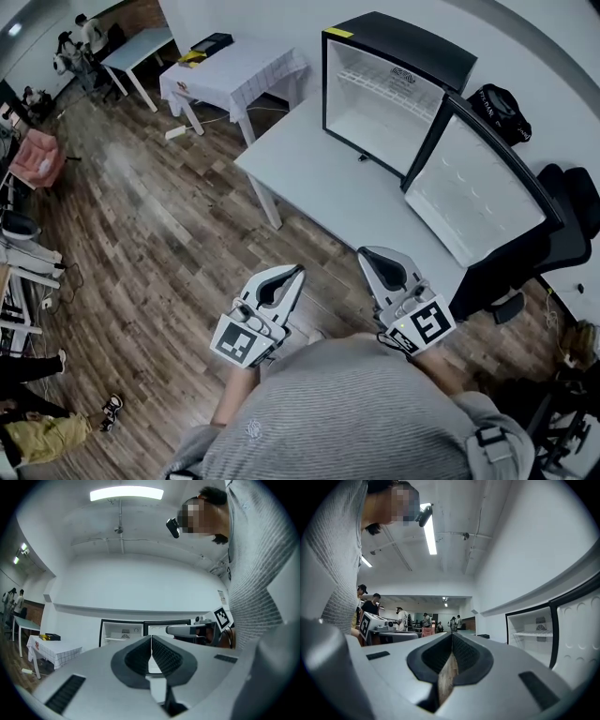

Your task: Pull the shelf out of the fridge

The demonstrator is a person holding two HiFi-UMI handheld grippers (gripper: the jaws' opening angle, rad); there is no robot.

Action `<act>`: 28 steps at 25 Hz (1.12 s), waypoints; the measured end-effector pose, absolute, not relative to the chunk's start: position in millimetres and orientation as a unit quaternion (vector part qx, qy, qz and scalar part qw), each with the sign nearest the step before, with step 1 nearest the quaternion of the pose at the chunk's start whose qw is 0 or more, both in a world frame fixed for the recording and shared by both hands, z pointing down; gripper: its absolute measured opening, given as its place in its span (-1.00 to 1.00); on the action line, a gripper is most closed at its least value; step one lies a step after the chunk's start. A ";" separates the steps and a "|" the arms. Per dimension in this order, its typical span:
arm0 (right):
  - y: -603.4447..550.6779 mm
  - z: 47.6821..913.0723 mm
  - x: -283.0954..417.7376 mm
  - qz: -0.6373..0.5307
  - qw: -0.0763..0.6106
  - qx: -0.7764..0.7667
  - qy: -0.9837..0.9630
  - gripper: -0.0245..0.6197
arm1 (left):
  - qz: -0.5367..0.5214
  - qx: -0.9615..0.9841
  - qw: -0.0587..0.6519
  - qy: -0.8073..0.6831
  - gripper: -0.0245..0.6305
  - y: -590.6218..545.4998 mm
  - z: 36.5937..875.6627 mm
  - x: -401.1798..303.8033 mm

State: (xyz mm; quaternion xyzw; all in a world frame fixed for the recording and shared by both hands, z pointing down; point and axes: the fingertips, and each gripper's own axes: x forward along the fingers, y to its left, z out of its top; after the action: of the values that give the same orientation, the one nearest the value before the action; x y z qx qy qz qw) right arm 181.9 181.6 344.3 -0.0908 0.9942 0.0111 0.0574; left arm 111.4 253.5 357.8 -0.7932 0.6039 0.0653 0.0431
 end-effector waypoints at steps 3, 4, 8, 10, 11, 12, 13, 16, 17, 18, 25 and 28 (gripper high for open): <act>179.4 349.1 170.2 0.009 0.048 -0.094 0.994 -0.89 | 0.068 -0.797 0.035 0.599 -0.89 249.3 364.1 99.1; 178.1 351.3 167.5 0.008 0.045 -0.095 0.994 -0.89 | 0.071 -0.798 0.034 0.597 -0.89 247.5 365.0 96.3; 163.3 358.0 156.1 0.001 0.038 -0.104 0.994 -0.89 | 0.063 -0.801 0.020 0.595 -0.89 232.8 378.9 82.4; 154.8 359.4 150.6 0.000 0.036 -0.108 0.994 -0.89 | 0.060 -0.804 0.015 0.591 -0.89 224.6 382.5 77.6; 150.3 359.7 147.6 0.000 0.035 -0.110 0.993 -0.89 | 0.060 -0.806 0.015 0.589 -0.89 221.0 382.7 75.1; 145.2 359.7 144.2 0.000 0.035 -0.112 0.993 -0.89 | 0.060 -0.806 0.015 0.588 -0.89 217.2 383.1 71.8; 139.3 359.6 140.2 0.000 0.036 -0.114 0.993 -0.89 | 0.058 -0.807 0.015 0.588 -0.89 212.7 384.0 67.7; 117.3 359.1 125.2 0.001 0.039 -0.122 0.992 -0.89 | 0.053 -0.809 0.013 0.585 -0.89 194.3 385.9 52.4; 109.2 358.9 119.9 0.001 0.041 -0.124 0.991 -0.89 | 0.051 -0.810 0.014 0.584 -0.89 186.8 385.8 47.1; 100.8 358.8 114.4 0.001 0.043 -0.125 0.991 -0.89 | 0.050 -0.811 0.015 0.582 -0.89 178.7 385.2 41.7; 34.7 361.1 75.4 -0.010 0.051 -0.138 0.989 -0.89 | 0.042 -0.824 0.021 0.565 -0.89 114.5 375.9 6.4; 5.0 361.9 62.1 -0.013 0.053 -0.148 0.987 -0.89 | 0.048 -0.831 0.023 0.554 -0.89 81.3 369.5 -5.5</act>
State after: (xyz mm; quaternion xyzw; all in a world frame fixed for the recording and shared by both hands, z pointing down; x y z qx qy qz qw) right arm 62.1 5.0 361.9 -0.1484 0.9874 -0.0132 0.0525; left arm -5.5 81.3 369.5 -0.8309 0.5539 0.0476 0.0233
